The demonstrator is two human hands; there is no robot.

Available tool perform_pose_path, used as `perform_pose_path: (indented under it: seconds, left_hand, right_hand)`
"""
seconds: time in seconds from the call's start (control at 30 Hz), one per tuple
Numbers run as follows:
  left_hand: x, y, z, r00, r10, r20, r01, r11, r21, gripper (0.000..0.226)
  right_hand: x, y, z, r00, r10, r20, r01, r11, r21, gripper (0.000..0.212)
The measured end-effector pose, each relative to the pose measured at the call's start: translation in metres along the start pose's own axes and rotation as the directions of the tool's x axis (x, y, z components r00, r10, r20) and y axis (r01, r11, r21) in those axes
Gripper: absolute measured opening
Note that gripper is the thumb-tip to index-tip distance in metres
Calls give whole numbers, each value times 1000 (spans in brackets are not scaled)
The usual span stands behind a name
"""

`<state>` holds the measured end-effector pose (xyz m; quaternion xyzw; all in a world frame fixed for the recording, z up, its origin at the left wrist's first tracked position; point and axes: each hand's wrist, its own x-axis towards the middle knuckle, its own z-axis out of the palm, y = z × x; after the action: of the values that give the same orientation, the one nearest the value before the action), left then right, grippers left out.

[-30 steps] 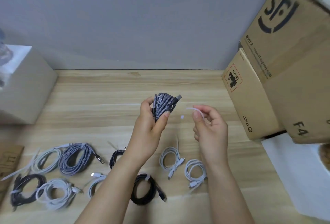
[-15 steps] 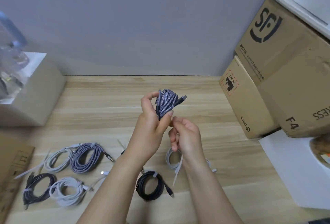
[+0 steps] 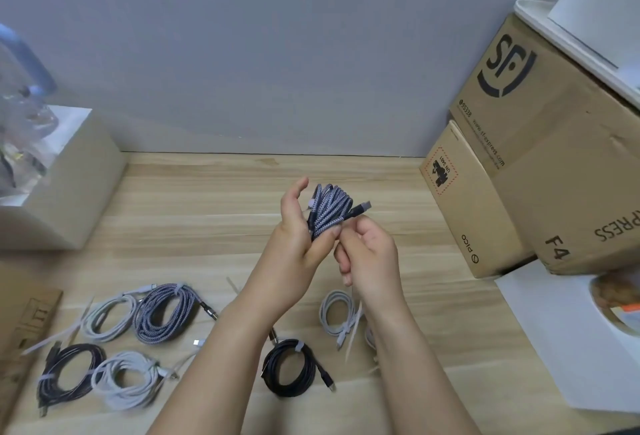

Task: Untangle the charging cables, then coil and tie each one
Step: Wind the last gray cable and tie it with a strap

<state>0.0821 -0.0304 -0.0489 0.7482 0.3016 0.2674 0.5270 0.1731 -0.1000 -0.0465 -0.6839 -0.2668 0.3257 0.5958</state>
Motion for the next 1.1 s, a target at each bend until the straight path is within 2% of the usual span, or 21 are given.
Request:
perform_pose_path:
  seconds: [0.1, 0.2, 0.3, 0.4, 0.57, 0.7, 0.8, 0.93, 1.0, 1.1]
  left_hand:
    - [1, 0, -5, 1000, -16, 27, 17, 1000, -20, 64]
    - [-2, 1, -10, 999, 11, 45, -11, 1000, -20, 57]
    - [-5, 5, -10, 994, 35, 107, -40, 998, 38, 58]
    - [-6, 6, -13, 990, 16, 139, -21, 999, 29, 62]
    - [-3, 10, -20, 987, -15, 159, 28, 997, -78, 78]
    - [-3, 9, -20, 990, 7, 143, 0, 999, -48, 71]
    - [-2, 6, -19, 998, 3, 58, -1, 999, -40, 64]
    - [2, 2, -23, 998, -49, -27, 44, 986, -158, 58]
    - [2, 3, -25, 997, -73, -36, 64, 976, -209, 56]
    - [1, 7, -26, 995, -95, -40, 81, 959, -271, 53]
  right_hand:
    - [3, -1, -5, 995, -21, 97, 21, 1000, -5, 24]
    - [7, -3, -7, 987, 38, 156, -24, 996, -86, 28]
    - [15, -1, -8, 986, 94, 136, -67, 979, -195, 27]
    - [18, 0, -10, 993, 79, 91, -56, 971, -231, 23]
    - [9, 0, -5, 1000, -3, 28, 6, 995, -97, 34]
    - [2, -5, 0, 995, -94, -41, 87, 986, -143, 29]
    - [-2, -14, 3, 995, -87, 49, 91, 990, -108, 24]
    - [-7, -19, -4, 987, -96, 126, 86, 993, 82, 25]
    - [-10, -17, -7, 972, -172, 157, 167, 985, 47, 22]
    - [-13, -16, -10, 910, -365, 197, 394, 910, -131, 11]
